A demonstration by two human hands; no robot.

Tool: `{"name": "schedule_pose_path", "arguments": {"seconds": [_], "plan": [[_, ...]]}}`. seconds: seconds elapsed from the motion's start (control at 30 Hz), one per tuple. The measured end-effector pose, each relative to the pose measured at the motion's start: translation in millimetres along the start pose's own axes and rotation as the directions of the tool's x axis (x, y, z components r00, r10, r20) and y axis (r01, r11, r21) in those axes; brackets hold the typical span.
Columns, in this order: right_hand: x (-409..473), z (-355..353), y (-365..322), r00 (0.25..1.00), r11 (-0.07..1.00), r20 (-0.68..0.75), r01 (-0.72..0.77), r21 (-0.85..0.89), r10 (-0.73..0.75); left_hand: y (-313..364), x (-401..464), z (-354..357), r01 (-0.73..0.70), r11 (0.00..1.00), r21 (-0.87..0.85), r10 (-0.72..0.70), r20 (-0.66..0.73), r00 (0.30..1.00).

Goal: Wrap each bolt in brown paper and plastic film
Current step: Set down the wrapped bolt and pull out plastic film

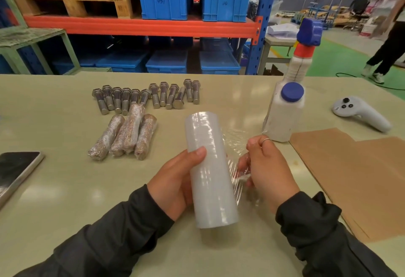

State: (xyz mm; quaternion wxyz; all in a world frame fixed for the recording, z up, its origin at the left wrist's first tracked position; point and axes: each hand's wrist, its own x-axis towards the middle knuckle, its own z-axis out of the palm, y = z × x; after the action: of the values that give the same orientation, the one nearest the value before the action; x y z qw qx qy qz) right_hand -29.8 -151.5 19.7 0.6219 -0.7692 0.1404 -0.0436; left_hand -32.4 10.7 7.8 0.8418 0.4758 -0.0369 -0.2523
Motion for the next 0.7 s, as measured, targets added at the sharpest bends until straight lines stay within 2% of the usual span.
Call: {"name": "schedule_pose_path", "arguments": {"seconds": [0.07, 0.13, 0.2, 0.3, 0.37, 0.43, 0.53, 0.7], "plan": [[4, -1, 3, 0.989, 0.975, -0.047, 0.13, -0.18, -0.141, 2, 0, 2, 0.034, 0.997, -0.072, -0.033, 0.015, 0.999], [9, -6, 6, 0.958, 0.872, -0.065, 0.223, -0.435, -0.278, 1, 0, 6, 0.041, 0.998, -0.04, -0.043, -0.04, 0.998], [11, -10, 9, 0.942, 0.706, -0.051, 0.213, -0.675, -0.333, -3, 1, 7, 0.02, 0.993, 0.119, -0.007, -0.114, 0.994], [13, -10, 18, 0.957, 0.457, -0.015, 0.125, -0.881, -0.291, -7, 5, 10, -0.009, 0.921, 0.39, 0.063, -0.126, 0.99], [12, -6, 24, 0.968, 0.323, 0.001, 0.085, -0.943, -0.251, -8, 9, 12, 0.011, 0.877, 0.481, 0.056, -0.126, 0.99], [11, -1, 28, 0.971, 0.241, -0.006, 0.054, -0.969, -0.24, -6, 15, 12, 0.071, 0.842, 0.535, 0.014, -0.154, 0.988], [9, 2, 30, 0.968, 0.219, -0.02, 0.036, -0.975, -0.25, -3, 22, 13, 0.156, 0.751, 0.642, -0.017, -0.217, 0.976], [9, 1, 32, 0.941, 0.225, -0.017, 0.063, -0.972, -0.337, -1, 25, 12, 0.194, 0.509, 0.838, 0.107, -0.285, 0.952]]}}
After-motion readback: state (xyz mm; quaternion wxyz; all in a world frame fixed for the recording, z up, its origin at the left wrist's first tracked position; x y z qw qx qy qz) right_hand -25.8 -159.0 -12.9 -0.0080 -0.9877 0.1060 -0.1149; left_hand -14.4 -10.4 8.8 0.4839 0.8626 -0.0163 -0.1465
